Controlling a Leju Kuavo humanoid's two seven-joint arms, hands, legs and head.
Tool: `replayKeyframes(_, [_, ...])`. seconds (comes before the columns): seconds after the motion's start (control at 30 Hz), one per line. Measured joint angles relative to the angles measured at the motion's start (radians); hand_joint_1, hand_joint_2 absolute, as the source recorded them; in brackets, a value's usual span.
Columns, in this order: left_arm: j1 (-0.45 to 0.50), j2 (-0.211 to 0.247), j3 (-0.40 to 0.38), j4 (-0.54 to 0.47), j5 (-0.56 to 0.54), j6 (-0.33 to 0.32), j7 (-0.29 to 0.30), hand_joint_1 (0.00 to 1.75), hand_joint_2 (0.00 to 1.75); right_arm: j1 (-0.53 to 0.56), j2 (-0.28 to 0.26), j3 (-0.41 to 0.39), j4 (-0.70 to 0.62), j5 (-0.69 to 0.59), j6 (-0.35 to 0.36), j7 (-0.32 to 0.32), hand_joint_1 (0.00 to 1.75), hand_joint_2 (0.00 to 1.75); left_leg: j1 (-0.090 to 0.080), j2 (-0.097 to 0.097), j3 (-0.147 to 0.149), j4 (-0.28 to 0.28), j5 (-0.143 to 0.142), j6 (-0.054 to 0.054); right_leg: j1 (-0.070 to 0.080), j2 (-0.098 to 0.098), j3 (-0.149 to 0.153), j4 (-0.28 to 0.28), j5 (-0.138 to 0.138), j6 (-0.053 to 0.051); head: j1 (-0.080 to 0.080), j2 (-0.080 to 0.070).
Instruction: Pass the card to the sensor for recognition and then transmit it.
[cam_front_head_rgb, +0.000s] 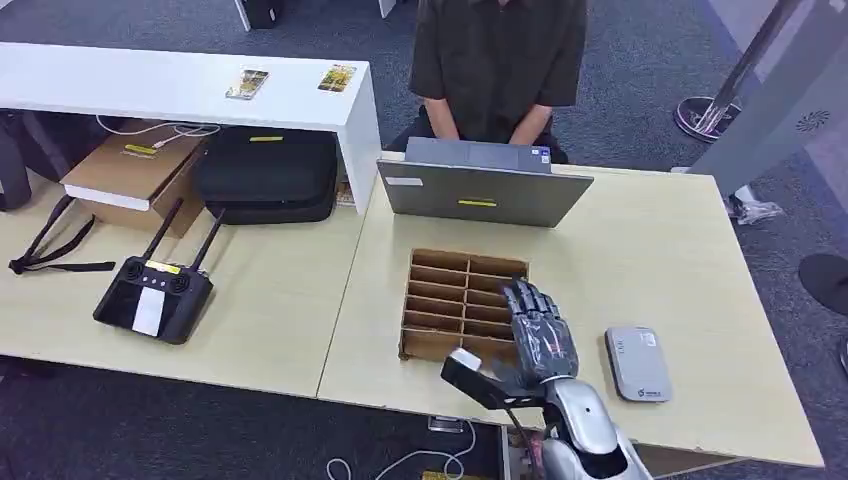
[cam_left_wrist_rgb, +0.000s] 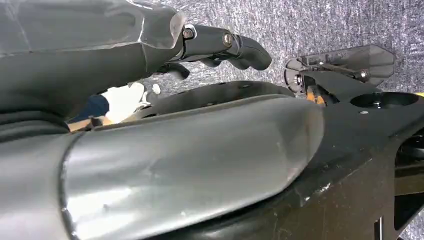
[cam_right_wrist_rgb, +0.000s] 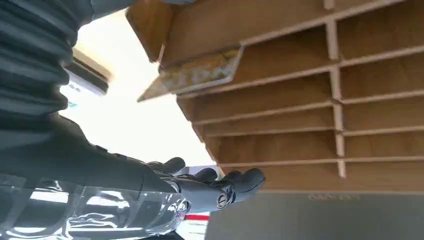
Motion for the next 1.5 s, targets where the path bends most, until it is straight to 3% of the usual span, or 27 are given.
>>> replayKeyframes(0.33, [0.0,0.0,0.0,0.0,0.009,0.006,0.0,0.0,0.0,0.031,0.008,-0.011,-0.028,0.015,0.005,0.027,0.0,1.75,0.0,0.0,0.0,0.0,0.0,0.0,0.0,0.0,0.0,0.0,0.0,0.0,0.0,0.0])
replayKeyframes(1.3, [0.001,-0.001,0.0,0.0,0.014,0.012,0.0,0.0,0.0,0.05,0.014,-0.026,-0.056,0.032,0.006,0.029,0.0,1.75,0.0,0.0,0.0,0.0,0.0,0.0,0.0,0.0,0.0,0.0,0.0,0.0,0.0,0.0])
replayKeyframes(1.33, [0.001,-0.001,0.0,0.0,0.014,0.012,0.0,0.0,0.0,0.051,0.015,-0.026,-0.058,0.033,0.006,0.029,0.1,1.75,0.0,0.0,0.0,0.0,0.0,0.0,0.0,0.0,0.0,0.0,0.0,0.0,0.0,0.0])
replayKeyframes(1.37, [0.001,-0.001,0.0,0.0,0.014,0.013,0.0,0.0,0.0,0.052,0.016,-0.026,-0.06,0.033,0.006,0.029,0.44,1.75,0.0,0.0,0.0,0.0,0.0,0.0,0.0,0.0,0.0,0.0,0.0,0.0,0.0,0.0])
replayKeyframes(1.4, [0.001,-0.001,0.0,0.0,0.015,0.012,0.0,0.0,0.0,0.054,0.017,-0.027,-0.062,0.033,0.006,0.029,0.66,1.75,0.0,0.0,0.0,0.0,0.0,0.0,0.0,0.0,0.0,0.0,0.0,0.0,0.0,0.0])
replayKeyframes(1.5, [0.001,-0.002,0.0,0.0,0.017,0.012,0.0,0.0,0.0,0.056,0.018,-0.029,-0.068,0.033,0.006,0.029,0.7,1.75,0.0,0.0,0.0,0.0,0.0,0.0,0.0,0.0,0.0,0.0,0.0,0.0,0.0,0.0])
